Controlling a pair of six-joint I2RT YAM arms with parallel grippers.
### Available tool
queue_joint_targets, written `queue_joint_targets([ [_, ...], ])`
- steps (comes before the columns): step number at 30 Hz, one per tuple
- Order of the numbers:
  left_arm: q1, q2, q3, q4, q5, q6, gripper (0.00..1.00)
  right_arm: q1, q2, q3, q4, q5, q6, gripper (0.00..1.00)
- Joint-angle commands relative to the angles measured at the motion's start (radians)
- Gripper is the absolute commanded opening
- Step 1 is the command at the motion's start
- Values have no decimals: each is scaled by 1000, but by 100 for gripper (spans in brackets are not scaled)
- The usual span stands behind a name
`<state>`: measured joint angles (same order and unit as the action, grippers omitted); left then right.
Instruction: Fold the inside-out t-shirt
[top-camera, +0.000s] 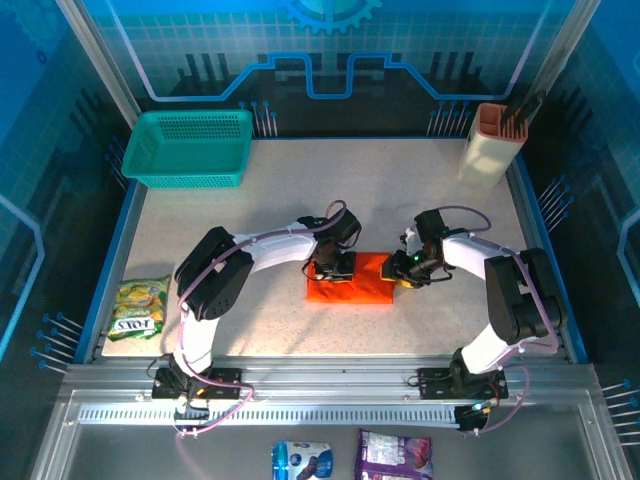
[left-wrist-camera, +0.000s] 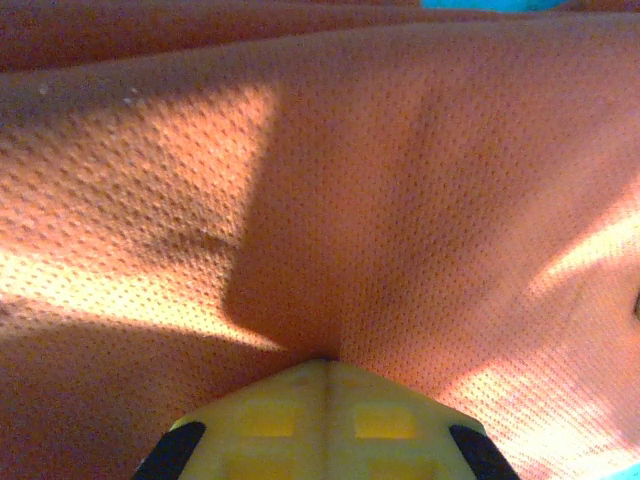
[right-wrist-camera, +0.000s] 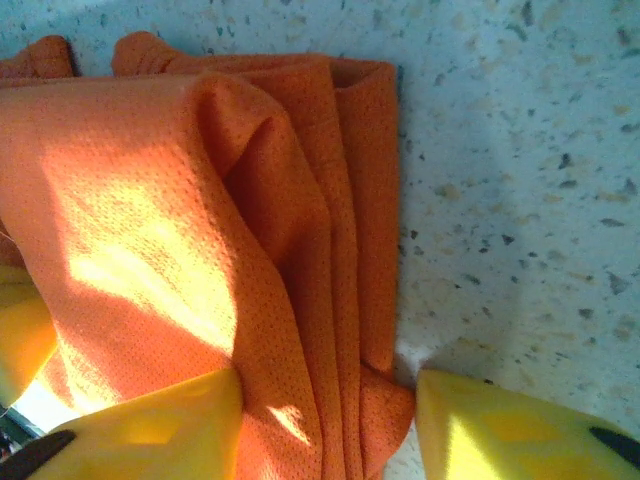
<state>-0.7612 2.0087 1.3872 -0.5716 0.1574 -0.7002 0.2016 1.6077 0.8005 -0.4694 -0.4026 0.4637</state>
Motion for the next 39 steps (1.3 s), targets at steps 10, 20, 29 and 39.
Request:
queue_joint_targets([
  [10,1,27,15,-43,-3,8,3,21,-49,-22,22,-52,34,24],
  [20,2,25,6,-39,-4,7,3,22,-104,-7,-6,-41,39,0],
  [29,5,19,4,-37,-5,3,3,-9,-77,-66,46,-66,32,42],
  [39,4,17,7,-39,-6,-5,3,-37,-26,-120,166,-172,37,47],
])
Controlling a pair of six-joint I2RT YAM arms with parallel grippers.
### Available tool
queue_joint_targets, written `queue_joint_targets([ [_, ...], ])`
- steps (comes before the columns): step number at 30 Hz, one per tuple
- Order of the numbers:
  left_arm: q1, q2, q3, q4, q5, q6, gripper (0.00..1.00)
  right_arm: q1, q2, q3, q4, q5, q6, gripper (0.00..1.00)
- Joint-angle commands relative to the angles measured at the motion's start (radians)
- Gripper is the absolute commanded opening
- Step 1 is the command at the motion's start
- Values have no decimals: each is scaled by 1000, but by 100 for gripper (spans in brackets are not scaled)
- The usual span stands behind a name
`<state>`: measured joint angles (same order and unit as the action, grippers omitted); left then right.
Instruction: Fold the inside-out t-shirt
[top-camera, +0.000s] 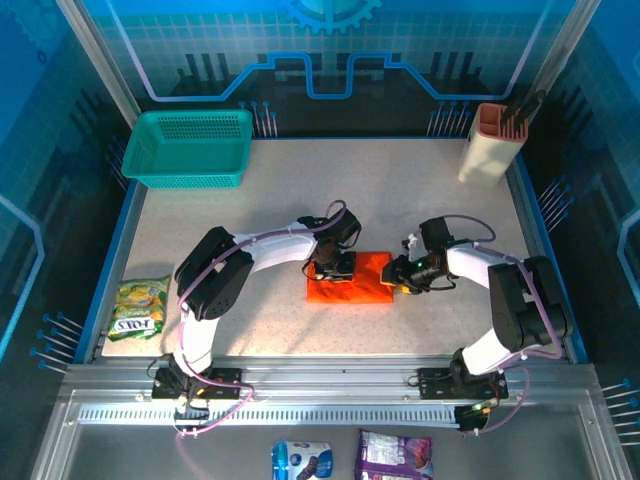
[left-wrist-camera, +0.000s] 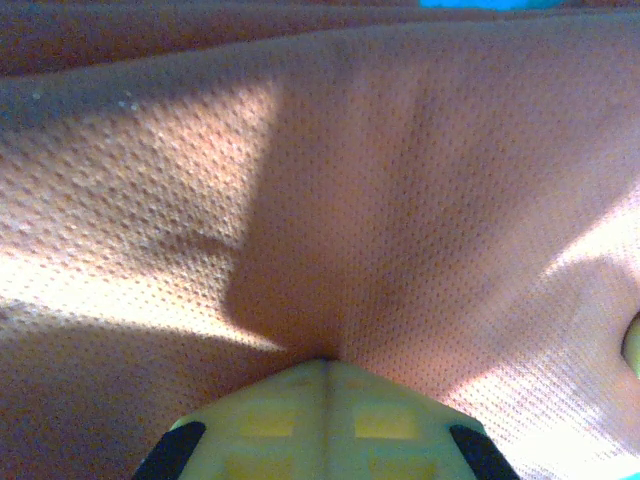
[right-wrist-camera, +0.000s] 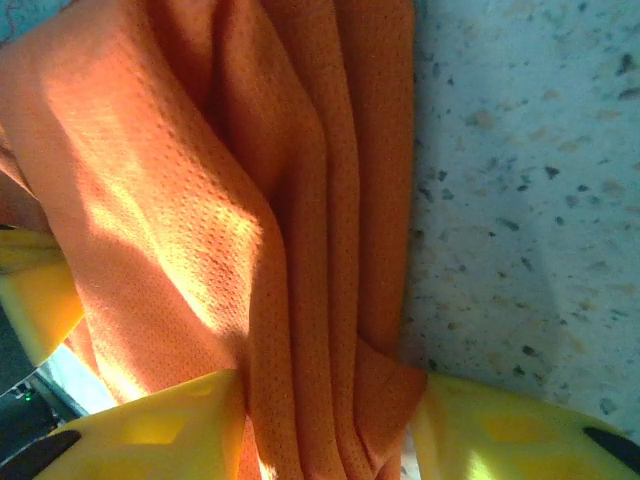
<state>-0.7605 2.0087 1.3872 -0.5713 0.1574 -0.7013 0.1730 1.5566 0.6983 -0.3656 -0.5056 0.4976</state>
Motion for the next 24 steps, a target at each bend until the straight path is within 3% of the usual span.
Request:
queue_joint_targets([
  [1,3,16,7,-39,-7,-4,3,-10,31,-22,78,-83,8,46],
  [6,4,6,0,-39,-12,-4,3,-15,17,-39,117,-105,34,38],
  [15,16,-107,-48,7,-70,-16,10,-52,-31,-18,39,-73,-8,3],
  [24,100,-171,-174,18,-70,-22,12,-61,-19,50,-97,-31,-87,0],
])
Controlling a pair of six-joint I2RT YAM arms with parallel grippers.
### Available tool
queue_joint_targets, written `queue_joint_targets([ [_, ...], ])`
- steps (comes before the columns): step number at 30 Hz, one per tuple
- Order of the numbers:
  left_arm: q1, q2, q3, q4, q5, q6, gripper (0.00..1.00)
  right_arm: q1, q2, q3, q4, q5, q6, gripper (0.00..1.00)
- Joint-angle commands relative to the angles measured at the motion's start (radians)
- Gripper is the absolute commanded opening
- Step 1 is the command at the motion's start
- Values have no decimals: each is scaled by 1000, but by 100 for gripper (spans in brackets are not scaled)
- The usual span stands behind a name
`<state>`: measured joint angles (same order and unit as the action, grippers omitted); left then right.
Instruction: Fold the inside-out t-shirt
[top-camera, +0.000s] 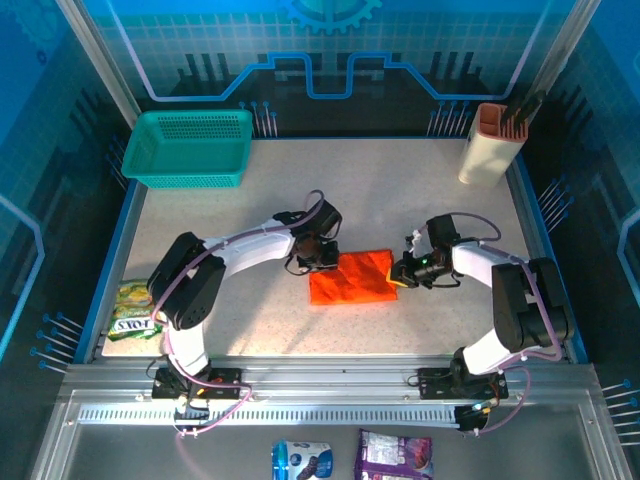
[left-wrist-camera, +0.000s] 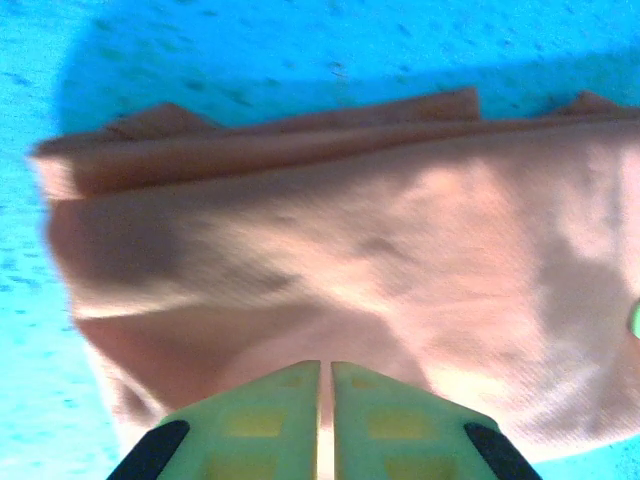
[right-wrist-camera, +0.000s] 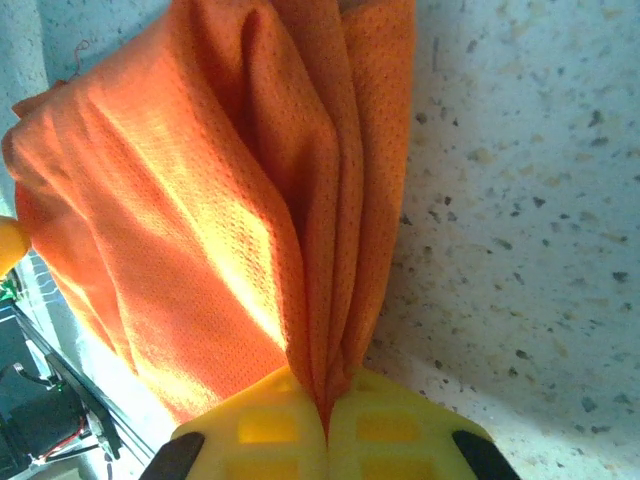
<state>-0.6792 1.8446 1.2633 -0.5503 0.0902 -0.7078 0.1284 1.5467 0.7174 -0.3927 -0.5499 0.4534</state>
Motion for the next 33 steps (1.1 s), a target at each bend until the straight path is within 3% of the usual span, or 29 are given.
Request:
queue_joint_targets([
  [1,23,-2,-63,9,8,-15,11,-16,-5,35,-76,13,-46,0],
  [10,31,50,-93,37,-9,-16,8,-16,7,115,-176,77,-86,0],
  [14,31,-37,-118,95,-11,-28,16,-14,1,244,-350,186,-167,0],
  [23,79,-176,-121,93,-39,-22,19,-15,22,637,-776,676,-330,0],
  [28,100,-212,-134,78,-32,-13,19,-20,35,851,-931,1077,-429,0],
  [33,110,-238,-163,75,-24,-18,19,15,16,962,-977,1234,-499,0],
])
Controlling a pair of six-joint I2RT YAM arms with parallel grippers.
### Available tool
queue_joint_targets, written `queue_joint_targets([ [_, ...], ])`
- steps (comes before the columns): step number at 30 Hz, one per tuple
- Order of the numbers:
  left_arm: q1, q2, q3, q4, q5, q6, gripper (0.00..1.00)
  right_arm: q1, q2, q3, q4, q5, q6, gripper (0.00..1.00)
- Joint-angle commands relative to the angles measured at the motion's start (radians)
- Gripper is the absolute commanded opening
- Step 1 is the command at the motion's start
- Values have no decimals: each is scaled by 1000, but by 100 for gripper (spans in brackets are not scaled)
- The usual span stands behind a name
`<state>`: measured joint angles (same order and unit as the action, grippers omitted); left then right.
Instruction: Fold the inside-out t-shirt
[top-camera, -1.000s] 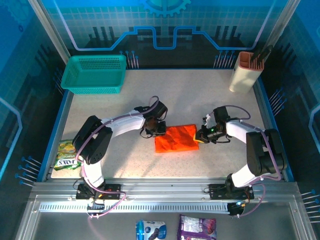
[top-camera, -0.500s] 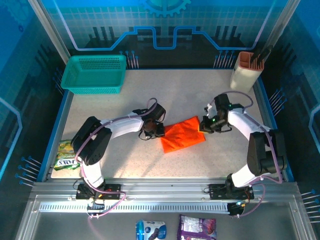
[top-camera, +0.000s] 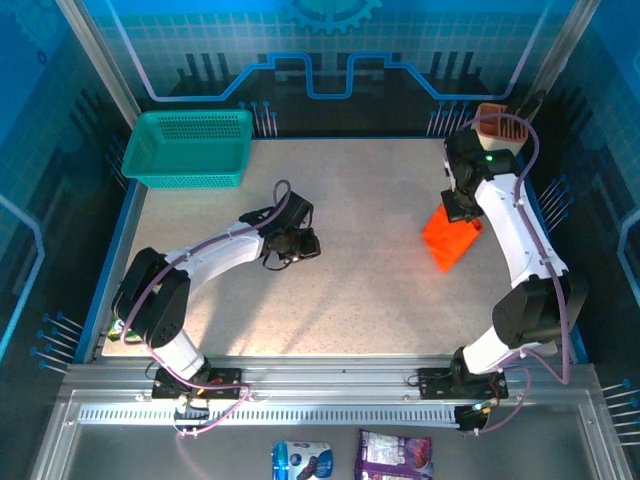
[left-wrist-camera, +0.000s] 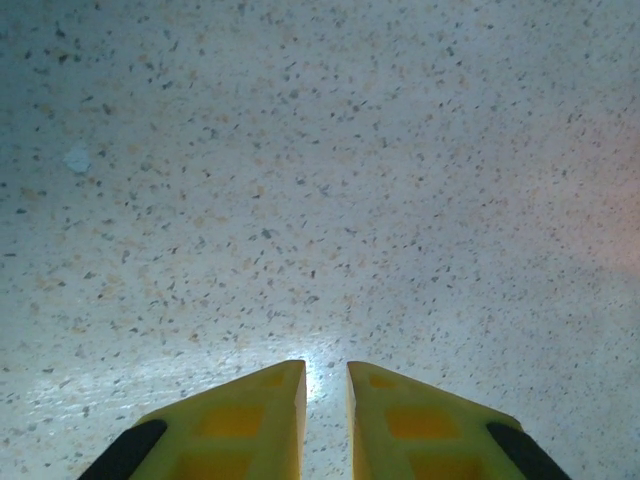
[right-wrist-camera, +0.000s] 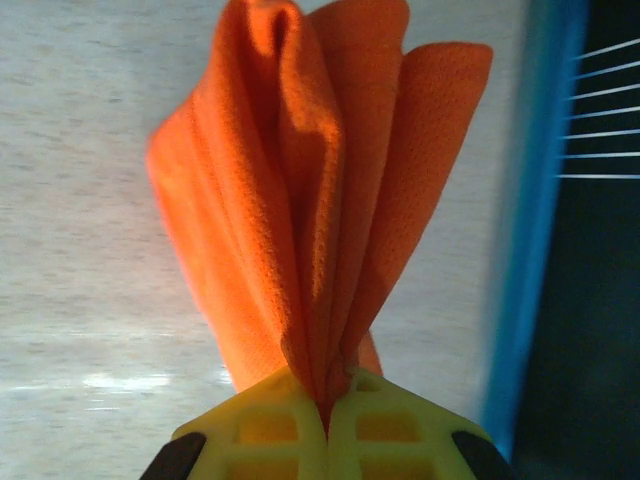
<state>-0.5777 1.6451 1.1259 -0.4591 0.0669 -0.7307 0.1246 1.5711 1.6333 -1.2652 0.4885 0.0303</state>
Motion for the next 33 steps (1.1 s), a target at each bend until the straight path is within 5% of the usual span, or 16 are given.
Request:
queue_joint_targets([
  [1,11,-44,-36,-14,1,0,19,49,-7,51,-112,215,-81,0],
  [8,53,-103,-135,14,12,-30,20,343,116,-70,-85,33,161,0],
  [15,115,-226,-220,-8,-13,-24,20,667,486,13,65,-281,472,0],
  [25,152,-329,-281,-36,-32,-15,21,758,677,155,351,-548,625,0],
  [30,151,-344,-280,-31,-12,-22,24,738,600,112,549,-737,664,38],
  [33,153,-350,-271,-29,0,-23,25,698,478,10,691,-875,688,47],
])
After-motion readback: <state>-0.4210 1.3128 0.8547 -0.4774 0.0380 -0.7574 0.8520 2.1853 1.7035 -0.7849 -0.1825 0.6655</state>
